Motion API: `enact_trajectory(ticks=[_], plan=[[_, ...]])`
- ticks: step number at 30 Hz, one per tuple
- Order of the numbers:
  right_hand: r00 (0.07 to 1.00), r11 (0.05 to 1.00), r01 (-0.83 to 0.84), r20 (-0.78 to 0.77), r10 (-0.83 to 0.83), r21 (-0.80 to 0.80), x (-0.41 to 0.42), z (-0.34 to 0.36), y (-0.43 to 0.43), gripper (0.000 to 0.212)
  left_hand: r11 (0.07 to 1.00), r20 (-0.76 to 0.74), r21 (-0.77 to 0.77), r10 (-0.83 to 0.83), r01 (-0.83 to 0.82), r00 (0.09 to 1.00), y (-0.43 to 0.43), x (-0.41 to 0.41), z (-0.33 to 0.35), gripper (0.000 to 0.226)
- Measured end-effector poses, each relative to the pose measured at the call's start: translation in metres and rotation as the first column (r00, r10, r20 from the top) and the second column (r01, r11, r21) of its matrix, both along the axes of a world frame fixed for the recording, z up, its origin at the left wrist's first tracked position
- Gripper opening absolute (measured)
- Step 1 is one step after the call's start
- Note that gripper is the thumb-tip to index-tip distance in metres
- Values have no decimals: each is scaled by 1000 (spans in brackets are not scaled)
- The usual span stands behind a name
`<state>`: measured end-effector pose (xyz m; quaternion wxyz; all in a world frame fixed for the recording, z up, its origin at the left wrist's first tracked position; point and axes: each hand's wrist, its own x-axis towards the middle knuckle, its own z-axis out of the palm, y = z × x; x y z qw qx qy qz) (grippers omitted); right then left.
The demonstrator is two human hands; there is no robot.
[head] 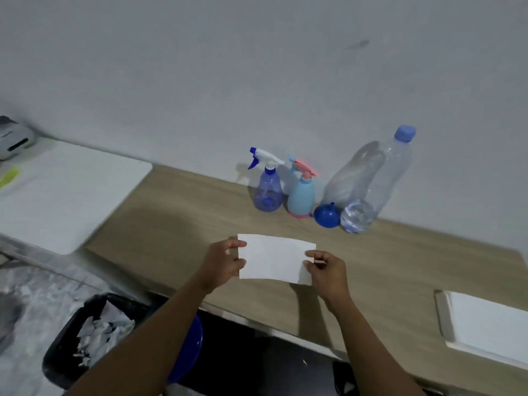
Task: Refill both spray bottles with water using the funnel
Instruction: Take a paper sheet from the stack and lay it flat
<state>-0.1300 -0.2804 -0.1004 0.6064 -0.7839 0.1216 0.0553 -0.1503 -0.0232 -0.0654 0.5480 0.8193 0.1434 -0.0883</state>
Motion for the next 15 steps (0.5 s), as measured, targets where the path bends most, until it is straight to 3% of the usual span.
enact_trajectory(ticks=[7,15], plan=[[996,982,-91,6,94,-168,31,-26,58,30,995,-74,61,-76,80,994,58,45,-24,50],[988,960,-146,16,154,-241,79,-34,103,37,967,-33,223,-117,121,993,100,101,-35,59]])
